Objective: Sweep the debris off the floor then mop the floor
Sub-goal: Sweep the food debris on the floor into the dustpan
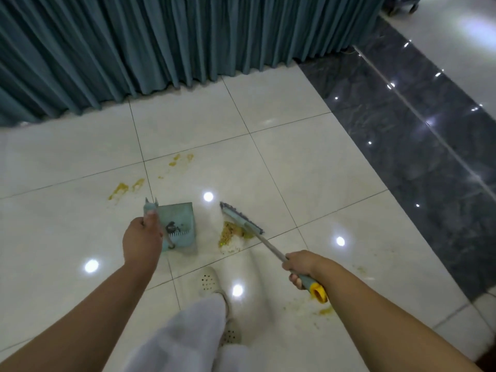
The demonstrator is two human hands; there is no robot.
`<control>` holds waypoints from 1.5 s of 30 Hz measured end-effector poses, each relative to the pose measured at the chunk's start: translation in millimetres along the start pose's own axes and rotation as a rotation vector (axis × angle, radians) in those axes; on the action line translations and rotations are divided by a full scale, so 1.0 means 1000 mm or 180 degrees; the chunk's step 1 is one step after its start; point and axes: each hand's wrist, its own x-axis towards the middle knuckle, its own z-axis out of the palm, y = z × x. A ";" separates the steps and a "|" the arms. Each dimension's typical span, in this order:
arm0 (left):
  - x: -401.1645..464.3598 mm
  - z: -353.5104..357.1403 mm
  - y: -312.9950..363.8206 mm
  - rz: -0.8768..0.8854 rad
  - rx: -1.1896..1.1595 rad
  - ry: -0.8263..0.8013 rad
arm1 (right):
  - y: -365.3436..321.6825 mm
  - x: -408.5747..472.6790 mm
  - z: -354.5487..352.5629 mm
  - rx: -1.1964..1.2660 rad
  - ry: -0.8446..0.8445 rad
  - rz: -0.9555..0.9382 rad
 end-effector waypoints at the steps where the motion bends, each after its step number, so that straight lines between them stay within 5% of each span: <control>1: 0.001 -0.006 0.000 0.0072 0.0036 -0.0019 | 0.002 -0.005 0.000 0.0102 0.0023 0.0005; 12: 0.064 -0.053 -0.008 0.0159 -0.0190 -0.0277 | -0.002 -0.001 0.062 0.1046 0.0165 0.0460; 25: 0.187 -0.101 -0.008 0.0034 -0.0305 -0.0987 | -0.104 0.005 0.223 0.2476 -0.0165 0.0585; 37: 0.223 -0.106 -0.005 0.0368 -0.0244 -0.1411 | -0.101 -0.022 0.252 0.3085 0.0275 0.0678; 45: 0.222 -0.107 -0.019 0.0311 -0.0221 -0.1457 | -0.115 -0.002 0.272 0.3834 -0.0130 0.0807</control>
